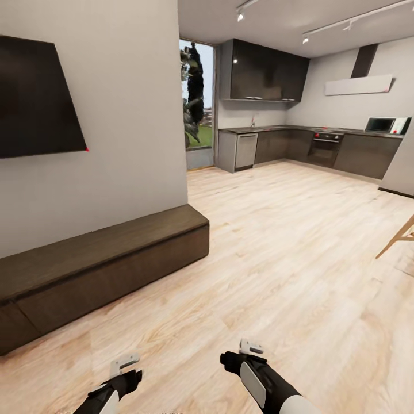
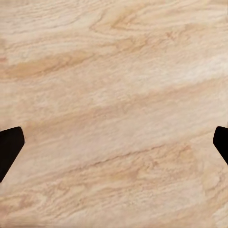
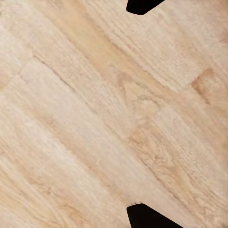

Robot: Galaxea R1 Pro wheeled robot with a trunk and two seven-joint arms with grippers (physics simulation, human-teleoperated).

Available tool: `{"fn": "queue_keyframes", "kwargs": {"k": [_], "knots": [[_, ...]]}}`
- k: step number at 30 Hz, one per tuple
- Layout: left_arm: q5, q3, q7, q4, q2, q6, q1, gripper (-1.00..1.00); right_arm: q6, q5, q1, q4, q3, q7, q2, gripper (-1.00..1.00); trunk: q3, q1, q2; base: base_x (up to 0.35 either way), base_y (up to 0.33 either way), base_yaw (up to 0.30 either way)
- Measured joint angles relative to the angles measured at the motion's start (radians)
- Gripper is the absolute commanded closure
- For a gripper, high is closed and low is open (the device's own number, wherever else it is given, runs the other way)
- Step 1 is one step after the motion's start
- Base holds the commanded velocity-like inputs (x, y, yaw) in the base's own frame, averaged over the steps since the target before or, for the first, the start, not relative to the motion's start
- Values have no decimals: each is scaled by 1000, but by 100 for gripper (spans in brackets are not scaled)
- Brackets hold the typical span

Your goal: Place each of the two pumpkins and all three candles from the living room inside a cabinet in the living room (use any cabinet), then make sure every cabinet is closed, and position the cauldron so it is next to a table in the living room.

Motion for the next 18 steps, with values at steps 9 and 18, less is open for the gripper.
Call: {"fn": "queue_keyframes", "kwargs": {"k": [9,18], "knots": [[0,0,0,0,0,0,0,-100,0,0,0,0,0,0,0,-100,0,0,0,0,-8,281],[0,0,0,0,0,0,0,-100,0,0,0,0,0,0,0,-100,0,0,0,0,0,281]]}}
